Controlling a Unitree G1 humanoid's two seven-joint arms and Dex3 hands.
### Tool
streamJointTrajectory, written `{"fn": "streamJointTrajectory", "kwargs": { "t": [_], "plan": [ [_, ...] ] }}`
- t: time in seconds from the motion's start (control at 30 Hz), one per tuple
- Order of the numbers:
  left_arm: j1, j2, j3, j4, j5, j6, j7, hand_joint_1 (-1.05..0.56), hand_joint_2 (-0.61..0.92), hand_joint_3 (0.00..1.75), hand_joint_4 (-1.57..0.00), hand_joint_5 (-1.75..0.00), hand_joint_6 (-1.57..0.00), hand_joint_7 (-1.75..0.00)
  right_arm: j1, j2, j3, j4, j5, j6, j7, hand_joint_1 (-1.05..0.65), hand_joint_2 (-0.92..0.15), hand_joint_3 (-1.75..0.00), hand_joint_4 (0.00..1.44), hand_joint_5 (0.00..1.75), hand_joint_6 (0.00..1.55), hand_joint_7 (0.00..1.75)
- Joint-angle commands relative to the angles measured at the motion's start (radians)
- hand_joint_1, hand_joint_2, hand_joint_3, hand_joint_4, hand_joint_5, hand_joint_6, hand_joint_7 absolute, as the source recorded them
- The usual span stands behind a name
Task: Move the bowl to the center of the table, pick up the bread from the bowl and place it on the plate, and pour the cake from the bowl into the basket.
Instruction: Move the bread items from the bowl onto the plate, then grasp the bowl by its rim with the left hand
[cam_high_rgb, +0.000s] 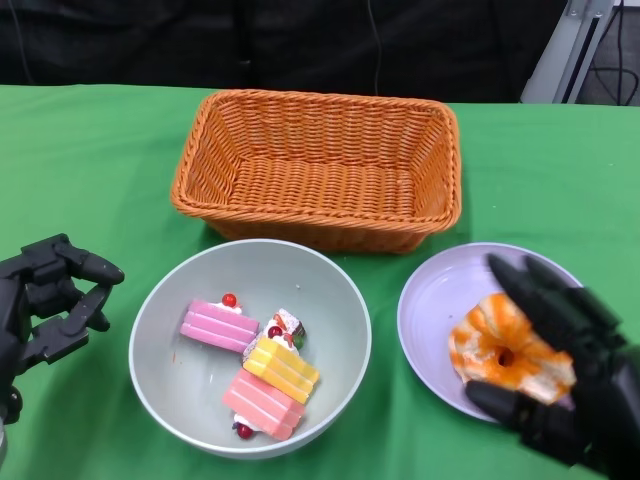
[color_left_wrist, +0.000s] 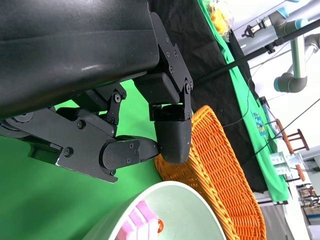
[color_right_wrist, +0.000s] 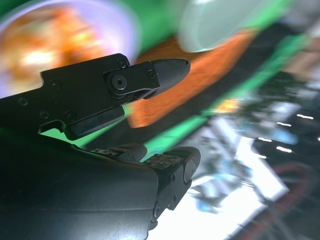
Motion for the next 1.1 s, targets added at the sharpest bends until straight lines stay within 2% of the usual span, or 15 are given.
{"fn": "streamJointTrajectory", "kwargs": {
  "t": [0.03, 0.13, 0.23, 0.37, 0.8, 0.87, 0.9, 0.93, 0.97, 1.0, 1.03, 1.1],
  "plan": [
    [0.003, 0.018, 0.008, 0.003, -0.009, 0.001, 0.003, -0.16, 0.76, 0.58, -0.85, -1.42, -0.86, -1.1, 0.014, 0.009, -0.021, -0.019, 0.02, -0.014, 0.003, -0.63, -0.92, -0.13, 0.4, 0.13, 0.46, 0.08],
    [0.002, 0.019, 0.008, 0.003, -0.009, 0.003, 0.004, -0.16, 0.76, 0.58, -0.85, -1.42, -0.86, -1.09, 0.048, 0.027, -0.01, -0.05, 0.025, -0.037, 0.011, -0.61, -0.92, -0.11, 0.43, 0.14, 0.49, 0.09],
    [-0.005, 0.022, 0.01, 0.015, -0.009, -0.003, 0.001, -0.16, 0.76, 0.58, -0.85, -1.42, -0.86, -1.08, 0.136, 0.062, 0.04, -0.115, 0.034, -0.055, 0.025, -0.56, -0.92, -0.12, 0.48, 0.17, 0.55, 0.1],
    [-0.007, 0.026, 0.004, 0.022, 0.004, -0.013, 0.013, -0.18, 0.76, 0.57, -0.86, -1.4, -0.87, -1.07, 0.189, 0.092, 0.059, -0.132, 0.035, -0.064, 0.032, -0.54, -0.92, -0.11, 0.53, 0.19, 0.59, 0.11],
    [-0.01, 0.023, 0.008, 0.025, -0.005, -0.008, 0.001, -0.18, 0.75, 0.59, -0.87, -1.4, -0.88, -1.07, 0.21, 0.112, 0.064, -0.126, 0.044, -0.078, 0.04, -0.51, -0.92, -0.11, 0.53, 0.19, 0.6, 0.1],
    [-0.01, 0.023, 0.005, 0.025, -0.002, -0.005, 0.002, -0.19, 0.75, 0.59, -0.87, -1.4, -0.87, -1.07, 0.199, 0.123, 0.079, -0.084, 0.1, -0.125, 0.036, -0.51, -0.92, -0.1, 0.55, 0.2, 0.6, 0.1],
    [-0.01, 0.022, 0.005, 0.026, -0.003, -0.004, -0.002, -0.19, 0.75, 0.59, -0.86, -1.4, -0.87, -1.07, 0.188, 0.128, 0.09, -0.061, 0.153, -0.156, 0.043, -0.42, -0.92, -0.08, 0.61, 0.24, 0.67, 0.13],
    [-0.01, 0.022, 0.005, 0.026, -0.003, -0.005, -0.004, -0.19, 0.75, 0.59, -0.86, -1.4, -0.87, -1.07, 0.178, 0.132, 0.098, -0.041, 0.205, -0.181, 0.056, -0.32, -0.92, -0.07, 0.64, 0.41, 0.73, 0.18],
    [-0.011, 0.022, 0.005, 0.026, -0.004, -0.006, -0.006, -0.19, 0.75, 0.59, -0.86, -1.4, -0.87, -1.07, 0.171, 0.134, 0.102, -0.029, 0.239, -0.197, 0.068, -0.27, -0.92, -0.07, 0.6, 0.61, 0.75, 0.24],
    [-0.011, 0.022, 0.004, 0.026, -0.004, -0.007, -0.006, -0.19, 0.76, 0.59, -0.86, -1.4, -0.87, -1.07, 0.168, 0.135, 0.101, -0.022, 0.255, -0.207, 0.077, -0.24, -0.92, -0.07, 0.56, 0.74, 0.75, 0.29],
    [-0.011, 0.022, 0.004, 0.026, -0.003, -0.007, -0.006, -0.19, 0.76, 0.58, -0.86, -1.4, -0.87, -1.07, 0.166, 0.137, 0.099, -0.017, 0.263, -0.214, 0.085, -0.23, -0.92, -0.07, 0.54, 0.82, 0.75, 0.32],
    [-0.011, 0.022, 0.004, 0.026, -0.003, -0.007, -0.006, -0.19, 0.76, 0.58, -0.86, -1.4, -0.87, -1.07, 0.166, 0.142, 0.093, -0.011, 0.271, -0.225, 0.097, -0.22, -0.92, -0.08, 0.53, 0.87, 0.74, 0.34]
  ]
}}
